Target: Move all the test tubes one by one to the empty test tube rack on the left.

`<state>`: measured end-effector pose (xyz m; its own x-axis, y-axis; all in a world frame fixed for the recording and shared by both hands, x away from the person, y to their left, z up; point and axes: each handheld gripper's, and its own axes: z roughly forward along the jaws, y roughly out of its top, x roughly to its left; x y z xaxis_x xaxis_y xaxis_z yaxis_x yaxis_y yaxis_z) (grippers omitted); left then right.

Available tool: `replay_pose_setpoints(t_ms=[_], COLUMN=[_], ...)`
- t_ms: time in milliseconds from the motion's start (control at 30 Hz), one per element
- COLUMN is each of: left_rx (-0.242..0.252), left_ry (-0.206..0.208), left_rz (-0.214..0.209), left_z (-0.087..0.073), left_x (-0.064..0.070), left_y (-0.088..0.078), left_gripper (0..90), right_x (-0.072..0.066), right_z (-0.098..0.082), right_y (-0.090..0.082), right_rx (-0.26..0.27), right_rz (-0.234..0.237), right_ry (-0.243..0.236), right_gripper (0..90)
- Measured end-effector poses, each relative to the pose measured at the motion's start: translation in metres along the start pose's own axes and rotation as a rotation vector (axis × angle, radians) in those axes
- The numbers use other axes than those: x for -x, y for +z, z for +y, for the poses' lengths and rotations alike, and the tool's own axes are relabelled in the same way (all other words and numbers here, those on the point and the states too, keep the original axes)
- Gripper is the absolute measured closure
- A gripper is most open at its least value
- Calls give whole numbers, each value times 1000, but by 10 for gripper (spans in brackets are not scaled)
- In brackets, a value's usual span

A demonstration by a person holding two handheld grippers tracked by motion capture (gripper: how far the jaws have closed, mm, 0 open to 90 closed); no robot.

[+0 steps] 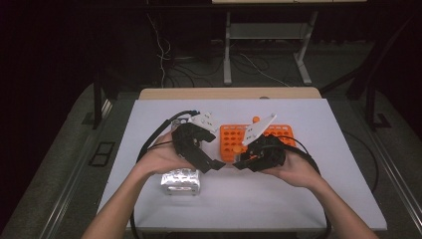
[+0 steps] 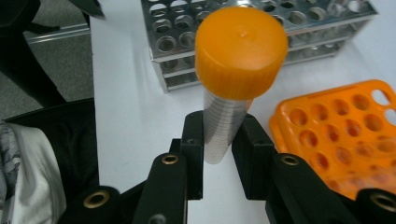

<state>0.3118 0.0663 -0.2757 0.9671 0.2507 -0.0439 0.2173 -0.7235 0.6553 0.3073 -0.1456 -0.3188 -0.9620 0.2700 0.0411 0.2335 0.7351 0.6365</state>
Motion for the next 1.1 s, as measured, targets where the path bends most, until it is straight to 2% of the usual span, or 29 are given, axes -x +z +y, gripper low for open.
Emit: replay_pose_setpoints(t_ms=[333, 600, 800, 867, 967, 1100], left_rx=[-45, -61, -77, -84, -90, -83], left_ry=[61, 86, 93, 99, 88, 85], left_rz=[-66, -106, -138, -138, -145, -131], left_z=[8, 8, 7, 7, 6, 6], left_x=[2, 3, 1, 1, -1, -5], left_y=[8, 12, 12, 12, 12, 9], left_gripper=[311, 470, 665, 679, 685, 686], right_x=[-9, -16, -18, -17, -17, -15], right_z=[8, 13, 14, 14, 13, 12], right_y=[17, 26, 31, 33, 34, 29], right_rx=[-20, -27, -22, -22, -23, 1], right_rz=[29, 48, 53, 59, 60, 60], right_ry=[-39, -63, -65, -63, -60, -47], right_gripper=[740, 740, 740, 739, 728, 625])
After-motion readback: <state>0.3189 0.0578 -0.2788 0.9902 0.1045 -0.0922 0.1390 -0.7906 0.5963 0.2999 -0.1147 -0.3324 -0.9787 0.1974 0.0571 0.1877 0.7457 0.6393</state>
